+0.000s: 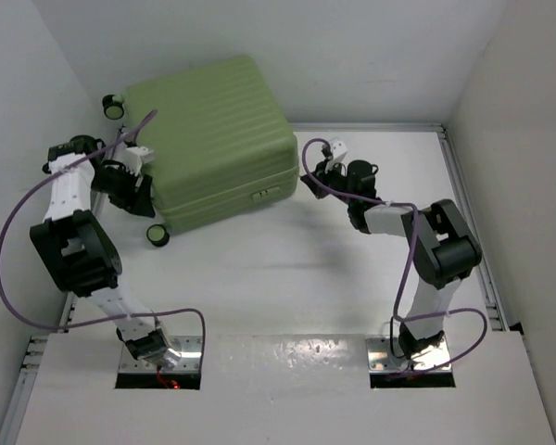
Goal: Pack the luggage
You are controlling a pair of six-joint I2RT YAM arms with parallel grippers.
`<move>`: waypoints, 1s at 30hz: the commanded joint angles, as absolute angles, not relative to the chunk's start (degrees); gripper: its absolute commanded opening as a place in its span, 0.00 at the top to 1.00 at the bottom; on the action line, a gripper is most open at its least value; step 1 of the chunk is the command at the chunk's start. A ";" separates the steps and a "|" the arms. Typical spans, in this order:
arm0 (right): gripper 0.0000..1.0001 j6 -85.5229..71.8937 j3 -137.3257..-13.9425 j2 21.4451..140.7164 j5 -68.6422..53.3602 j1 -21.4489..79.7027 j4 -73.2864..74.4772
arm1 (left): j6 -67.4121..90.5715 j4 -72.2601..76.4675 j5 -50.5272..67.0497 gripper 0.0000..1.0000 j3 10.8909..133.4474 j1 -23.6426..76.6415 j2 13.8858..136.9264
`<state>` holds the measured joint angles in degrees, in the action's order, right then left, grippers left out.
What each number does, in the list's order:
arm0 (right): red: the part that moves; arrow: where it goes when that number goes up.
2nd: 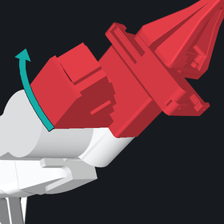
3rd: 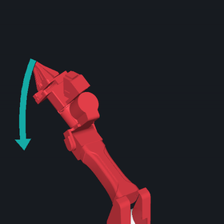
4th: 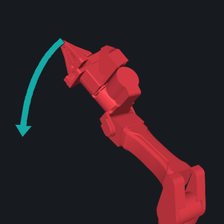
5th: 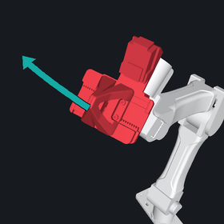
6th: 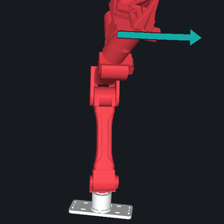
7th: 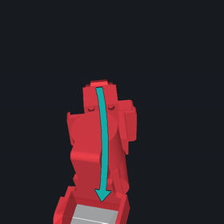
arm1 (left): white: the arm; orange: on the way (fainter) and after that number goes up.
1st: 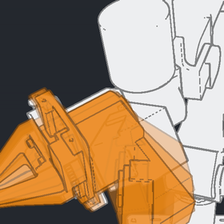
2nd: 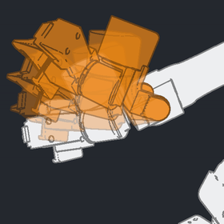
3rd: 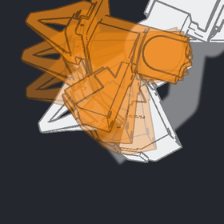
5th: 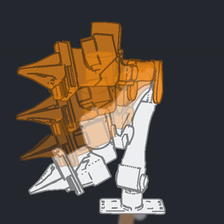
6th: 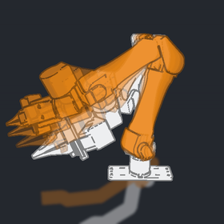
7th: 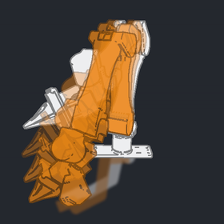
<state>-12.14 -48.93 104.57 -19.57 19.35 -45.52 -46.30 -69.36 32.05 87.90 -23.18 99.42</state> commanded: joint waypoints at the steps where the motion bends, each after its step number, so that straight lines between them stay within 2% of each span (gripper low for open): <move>1: 1.00 -10.28 -54.38 108.79 -17.31 13.81 -49.30 | -26.20 -43.86 7.03 1.00 94.64 -26.81 110.46; 7: 1.00 -8.88 -66.08 118.82 -16.70 12.75 -49.40 | -21.45 -43.33 4.75 1.00 104.23 -24.26 119.87; 19: 1.00 -8.96 -84.72 133.68 -19.94 10.91 -49.49 | -18.90 -42.80 3.60 1.00 107.23 -22.68 125.24; 21: 0.90 -9.58 -84.21 132.98 -26.52 9.68 -48.34 | -19.42 -42.80 4.56 1.00 107.23 -22.68 125.24; 23: 0.80 -8.27 -81.14 131.14 -37.99 7.57 -48.69 | -19.42 -42.80 5.27 1.00 107.23 -22.15 125.24; 24: 0.69 -9.22 -80.69 130.87 -45.36 7.04 -48.69 | -19.42 -42.80 5.80 1.00 107.23 -22.15 125.24; 27: 0.56 -14.57 -83.31 130.69 -57.63 4.31 -44.24 | -19.42 -42.80 5.80 1.00 107.23 -22.15 125.24; 30: 0.48 -13.64 -85.08 129.55 -67.40 3.78 -39.57 | -18.90 -42.80 5.80 1.00 106.61 -22.15 124.63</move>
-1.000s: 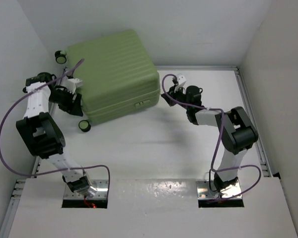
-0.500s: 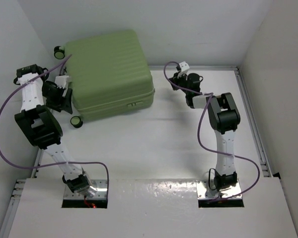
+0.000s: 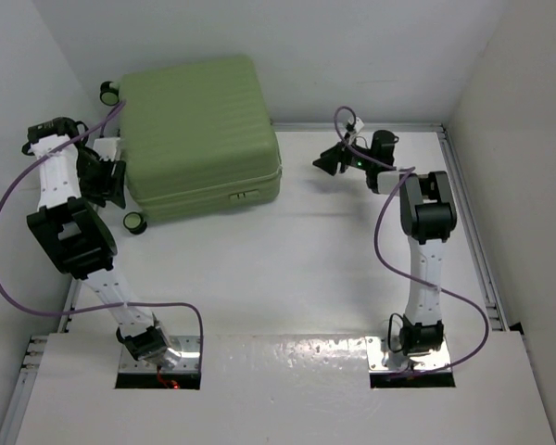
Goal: Pack the luggage
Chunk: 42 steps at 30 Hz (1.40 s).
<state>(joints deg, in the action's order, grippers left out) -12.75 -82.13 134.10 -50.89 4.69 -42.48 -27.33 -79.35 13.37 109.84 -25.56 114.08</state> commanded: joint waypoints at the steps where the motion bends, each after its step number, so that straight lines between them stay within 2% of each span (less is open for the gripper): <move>1: 0.48 -11.10 -84.03 128.51 -69.07 3.95 -38.68 | -18.90 -42.80 5.80 1.00 105.92 -22.15 124.63; 4: 0.47 -4.41 -84.20 125.95 -69.79 5.70 -29.20 | -18.90 -42.80 6.33 1.00 105.12 -22.15 123.32; 8: 0.42 2.42 -83.05 123.49 -63.31 9.74 -22.52 | -18.90 -42.80 6.86 1.00 105.12 -22.15 123.31; 15: 0.33 0.35 -85.69 125.42 -57.75 13.36 -24.35 | -18.90 -42.80 7.38 1.00 103.97 -22.15 123.31; 22: 0.35 -2.55 -88.85 128.23 -57.92 15.55 -26.54 | -18.90 -42.28 7.91 1.00 103.45 -22.15 123.31; 32: 0.41 -1.41 -95.62 133.06 -57.83 17.49 -25.40 | -18.90 -41.75 8.44 1.00 102.92 -22.15 123.31; 42: 0.65 4.04 -94.58 132.81 -55.02 18.98 -24.52 | -18.90 -41.22 8.96 1.00 102.39 -22.15 123.31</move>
